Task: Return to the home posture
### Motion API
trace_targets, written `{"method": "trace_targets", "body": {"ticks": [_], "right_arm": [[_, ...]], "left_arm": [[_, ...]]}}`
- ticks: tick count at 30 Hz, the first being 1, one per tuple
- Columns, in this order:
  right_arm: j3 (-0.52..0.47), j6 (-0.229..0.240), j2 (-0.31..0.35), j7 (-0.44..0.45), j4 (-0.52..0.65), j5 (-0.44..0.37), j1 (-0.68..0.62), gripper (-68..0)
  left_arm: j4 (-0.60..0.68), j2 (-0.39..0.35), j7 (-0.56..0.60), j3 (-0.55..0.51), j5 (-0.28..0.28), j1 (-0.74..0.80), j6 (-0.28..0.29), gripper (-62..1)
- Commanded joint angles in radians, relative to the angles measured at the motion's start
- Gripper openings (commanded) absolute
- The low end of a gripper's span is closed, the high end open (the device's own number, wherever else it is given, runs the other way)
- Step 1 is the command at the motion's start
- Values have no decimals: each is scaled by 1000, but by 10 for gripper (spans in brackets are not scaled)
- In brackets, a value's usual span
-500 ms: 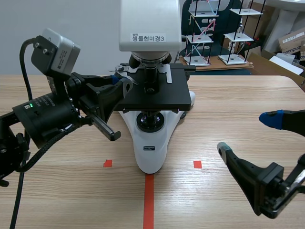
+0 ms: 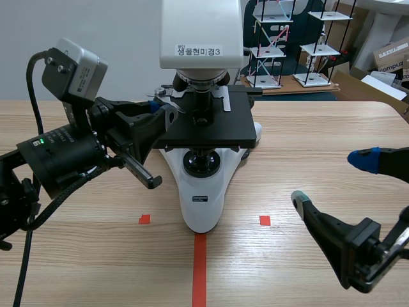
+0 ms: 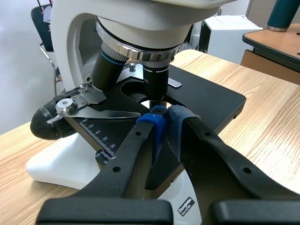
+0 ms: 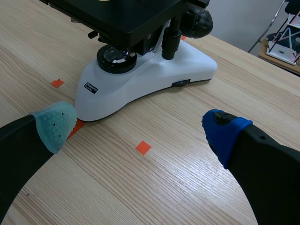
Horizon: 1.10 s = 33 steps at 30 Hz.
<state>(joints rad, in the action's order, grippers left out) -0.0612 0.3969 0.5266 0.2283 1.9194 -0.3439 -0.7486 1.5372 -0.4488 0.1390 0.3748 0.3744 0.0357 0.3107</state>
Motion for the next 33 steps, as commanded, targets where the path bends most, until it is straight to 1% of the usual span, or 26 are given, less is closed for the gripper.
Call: {"method": "trace_targets", "body": {"ticks": [1,21,25,29,33], "right_arm": [[-4,-5,11,14,12,-7,-2,-86],[-4,-5,11,14,12,-7,-2,-86],[-4,-5,11,14,12,-7,-2,-86],[-4,-5,11,14,12,-7,-2,-86],[-4,-5,11,14,12,-7,-2,-86]], "left_arm": [[19,5,18,-2,6,-6,-2,-592],[19,4,21,-2,3,-5,-2,-592],[19,-7,20,-6,3,5,-2,-592],[20,-24,43,-23,3,50,-2,-592],[45,-42,89,-81,6,146,0,-592]]}}
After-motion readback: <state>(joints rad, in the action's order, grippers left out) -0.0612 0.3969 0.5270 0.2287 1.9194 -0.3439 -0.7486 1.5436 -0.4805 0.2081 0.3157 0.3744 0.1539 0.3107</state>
